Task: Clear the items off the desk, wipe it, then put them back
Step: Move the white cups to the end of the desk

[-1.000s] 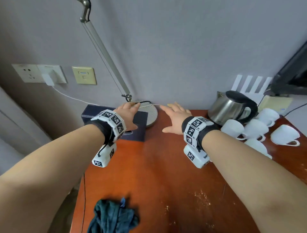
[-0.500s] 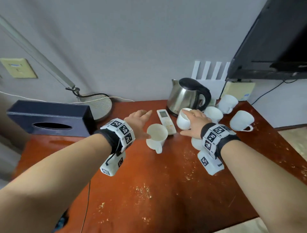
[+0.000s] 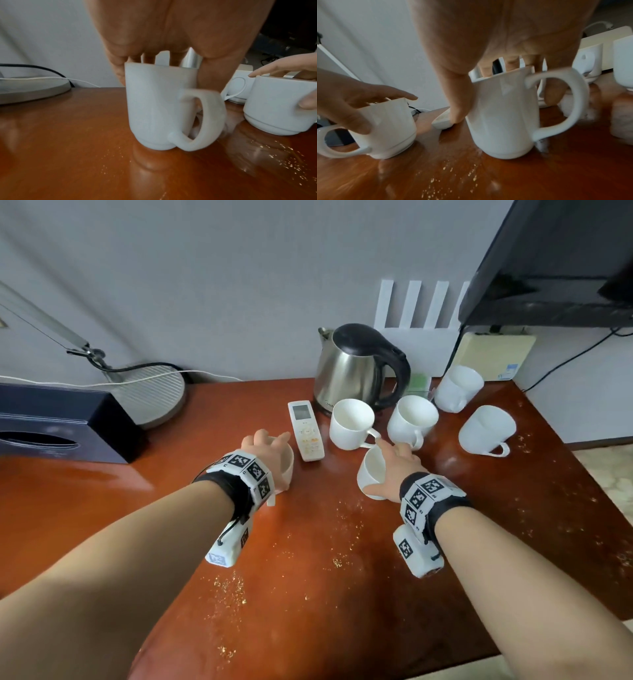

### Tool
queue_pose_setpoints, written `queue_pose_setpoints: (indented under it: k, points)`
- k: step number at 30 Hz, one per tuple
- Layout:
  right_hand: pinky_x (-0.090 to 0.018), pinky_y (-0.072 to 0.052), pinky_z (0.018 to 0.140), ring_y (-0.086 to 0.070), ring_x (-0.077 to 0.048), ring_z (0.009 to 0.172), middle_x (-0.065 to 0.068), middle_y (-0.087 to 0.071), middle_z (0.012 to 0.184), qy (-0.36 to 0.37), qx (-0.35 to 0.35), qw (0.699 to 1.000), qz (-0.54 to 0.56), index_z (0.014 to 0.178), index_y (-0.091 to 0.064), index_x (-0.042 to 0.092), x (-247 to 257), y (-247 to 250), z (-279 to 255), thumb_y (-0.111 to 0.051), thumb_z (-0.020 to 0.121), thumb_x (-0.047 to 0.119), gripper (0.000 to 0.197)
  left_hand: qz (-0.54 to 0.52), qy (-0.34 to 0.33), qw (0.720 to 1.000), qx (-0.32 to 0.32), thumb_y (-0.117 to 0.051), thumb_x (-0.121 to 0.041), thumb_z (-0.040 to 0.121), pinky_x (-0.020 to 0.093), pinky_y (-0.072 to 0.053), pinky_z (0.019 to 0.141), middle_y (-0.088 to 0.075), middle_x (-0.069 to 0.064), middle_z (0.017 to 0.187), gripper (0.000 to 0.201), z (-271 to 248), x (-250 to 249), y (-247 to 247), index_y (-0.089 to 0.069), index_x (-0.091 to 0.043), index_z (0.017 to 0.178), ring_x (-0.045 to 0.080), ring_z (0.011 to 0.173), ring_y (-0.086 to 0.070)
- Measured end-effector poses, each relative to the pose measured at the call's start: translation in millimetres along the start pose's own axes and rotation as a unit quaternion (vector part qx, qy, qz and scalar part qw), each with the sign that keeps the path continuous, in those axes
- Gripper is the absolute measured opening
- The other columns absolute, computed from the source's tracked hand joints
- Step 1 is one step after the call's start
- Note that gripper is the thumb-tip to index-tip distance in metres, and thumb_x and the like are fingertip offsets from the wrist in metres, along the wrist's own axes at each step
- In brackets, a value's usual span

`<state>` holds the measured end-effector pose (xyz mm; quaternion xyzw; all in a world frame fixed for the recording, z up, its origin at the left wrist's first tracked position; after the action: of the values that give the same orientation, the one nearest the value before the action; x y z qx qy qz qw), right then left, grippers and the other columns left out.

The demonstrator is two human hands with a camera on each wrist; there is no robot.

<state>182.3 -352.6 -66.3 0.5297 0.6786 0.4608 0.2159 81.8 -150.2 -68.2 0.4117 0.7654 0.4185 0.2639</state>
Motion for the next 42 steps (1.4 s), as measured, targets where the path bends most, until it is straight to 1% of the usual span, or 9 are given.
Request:
queue_pose_setpoints:
  k: [2,7,13,17,21,24,27,30,42]
  points:
    - [-0.046,-0.039,0.105,-0.024,-0.033,0.136,-0.01,-0.014,0.148,0.009,-0.004,1.0,0.002,0.147,-0.008,0.031,-2,0,2,-0.067,0.08,0.033,0.089,-0.02,0.021,1.0,0.001,-0.076,-0.028,0.071,0.043,-0.047,0.096,-0.019,0.0,0.148,0.101,-2,1,0,-0.01,-0.04,0.147,0.025,0.133,-0.028]
    - [-0.044,-0.043,0.101,-0.034,-0.032,0.129,-0.009,-0.024,0.139,0.029,-0.001,0.999,-0.018,0.142,-0.018,0.028,-2,4,2,-0.068,0.076,0.034,0.083,-0.02,0.029,0.999,-0.037,-0.079,-0.032,0.067,0.036,-0.048,0.092,-0.035,0.002,0.135,0.1,-4,0,3,-0.017,-0.024,0.145,0.021,0.123,-0.039]
    - [-0.04,-0.046,0.093,-0.042,-0.029,0.121,-0.007,-0.029,0.133,0.057,-0.014,0.998,-0.037,0.139,-0.02,0.028,14,10,-9,-0.069,0.073,0.037,0.083,-0.02,0.025,0.998,-0.05,-0.079,-0.034,0.066,0.036,-0.048,0.093,-0.036,-0.002,0.133,0.099,-17,8,9,-0.019,-0.023,0.144,0.02,0.123,-0.039]
    - [-0.036,-0.045,0.083,-0.048,-0.029,0.114,-0.006,-0.03,0.133,0.103,-0.038,0.992,-0.066,0.137,-0.023,0.029,39,21,-20,-0.069,0.074,0.042,0.078,-0.023,0.022,0.997,-0.07,-0.081,-0.035,0.065,0.036,-0.047,0.088,-0.037,-0.003,0.133,0.101,-34,23,17,-0.02,-0.023,0.144,0.019,0.122,-0.039]
    - [-0.038,-0.047,0.086,-0.047,-0.03,0.114,-0.004,-0.03,0.133,0.137,-0.045,0.987,-0.07,0.135,-0.025,0.032,73,25,-34,-0.068,0.074,0.043,0.076,-0.026,0.03,0.995,-0.089,-0.078,-0.038,0.067,0.035,-0.045,0.089,-0.035,-0.004,0.135,0.099,-52,50,22,-0.019,-0.023,0.144,0.018,0.122,-0.038]
    - [-0.044,-0.046,0.091,-0.049,-0.028,0.113,-0.003,-0.033,0.132,0.161,-0.055,0.981,-0.097,0.134,-0.025,0.031,104,22,-44,-0.068,0.072,0.046,0.077,-0.028,0.042,0.993,-0.103,-0.078,-0.04,0.066,0.037,-0.044,0.092,-0.033,-0.004,0.135,0.099,-67,79,26,-0.019,-0.022,0.144,0.019,0.124,-0.037]
    - [-0.037,-0.046,0.091,-0.047,-0.026,0.119,-0.004,-0.03,0.139,0.202,-0.05,0.973,-0.1,0.14,-0.021,0.031,143,16,-51,-0.069,0.074,0.042,0.082,-0.038,0.059,0.992,-0.107,-0.077,-0.04,0.066,0.038,-0.045,0.097,-0.032,-0.004,0.136,0.099,-80,117,30,-0.019,-0.022,0.144,0.02,0.128,-0.035]
    - [-0.034,-0.047,0.088,-0.046,-0.025,0.119,-0.002,-0.031,0.137,0.241,-0.044,0.964,-0.104,0.139,-0.023,0.031,189,6,-57,-0.07,0.072,0.041,0.083,-0.035,0.083,0.991,-0.099,-0.075,-0.041,0.068,0.04,-0.045,0.098,-0.031,-0.004,0.137,0.098,-93,161,33,-0.017,-0.022,0.145,0.021,0.128,-0.034]
    - [-0.039,-0.045,0.091,-0.041,-0.025,0.12,-0.001,-0.03,0.137,0.334,0.003,0.933,-0.132,0.139,-0.023,0.034,372,-75,-74,-0.07,0.073,0.042,0.081,-0.032,0.151,0.984,-0.088,-0.073,-0.044,0.071,0.038,-0.044,0.099,-0.033,-0.003,0.139,0.095,-117,348,17,-0.017,-0.026,0.145,0.022,0.13,-0.035]
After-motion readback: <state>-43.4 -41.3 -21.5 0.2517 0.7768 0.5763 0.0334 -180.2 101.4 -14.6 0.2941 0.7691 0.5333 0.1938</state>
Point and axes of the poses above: each hand's wrist, its own z-axis towards the middle knuckle, its own y-axis out of the back of the hand, x = y × z, the point moved 2 cm from there along z, towards the middle knuckle
